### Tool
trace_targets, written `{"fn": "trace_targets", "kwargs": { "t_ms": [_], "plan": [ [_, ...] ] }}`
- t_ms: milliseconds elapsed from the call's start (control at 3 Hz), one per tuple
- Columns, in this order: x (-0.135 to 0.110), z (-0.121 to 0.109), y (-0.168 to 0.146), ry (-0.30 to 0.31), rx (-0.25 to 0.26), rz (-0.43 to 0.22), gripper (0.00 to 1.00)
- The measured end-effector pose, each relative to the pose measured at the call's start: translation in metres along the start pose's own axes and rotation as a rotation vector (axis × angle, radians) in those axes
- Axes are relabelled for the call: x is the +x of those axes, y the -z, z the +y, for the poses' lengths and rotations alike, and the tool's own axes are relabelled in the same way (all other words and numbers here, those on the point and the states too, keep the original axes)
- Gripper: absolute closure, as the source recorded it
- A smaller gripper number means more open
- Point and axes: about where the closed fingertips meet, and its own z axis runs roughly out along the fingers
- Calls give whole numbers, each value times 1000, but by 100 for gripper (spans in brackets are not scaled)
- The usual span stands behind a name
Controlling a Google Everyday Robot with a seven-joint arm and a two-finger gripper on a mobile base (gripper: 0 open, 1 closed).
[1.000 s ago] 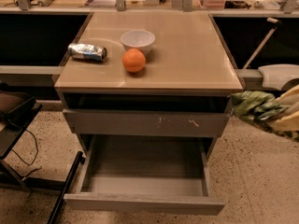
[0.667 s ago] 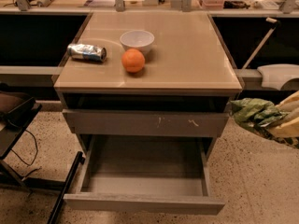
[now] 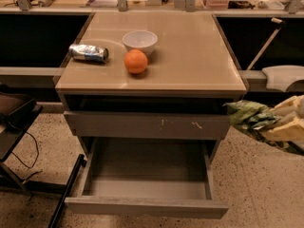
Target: Place green jalapeno chip bag into middle drawer
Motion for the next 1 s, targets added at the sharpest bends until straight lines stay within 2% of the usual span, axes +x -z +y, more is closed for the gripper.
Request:
{"fn": "trace_targets", "kwargs": {
  "t_ms": [333,667,1000],
  "plan": [
    [-13,19,-57,-29,-5,-109,100],
    [-31,24,-129,-51,-18,-147,100],
    [-35,3,-124,-59,68,-167,100]
  ]
}}
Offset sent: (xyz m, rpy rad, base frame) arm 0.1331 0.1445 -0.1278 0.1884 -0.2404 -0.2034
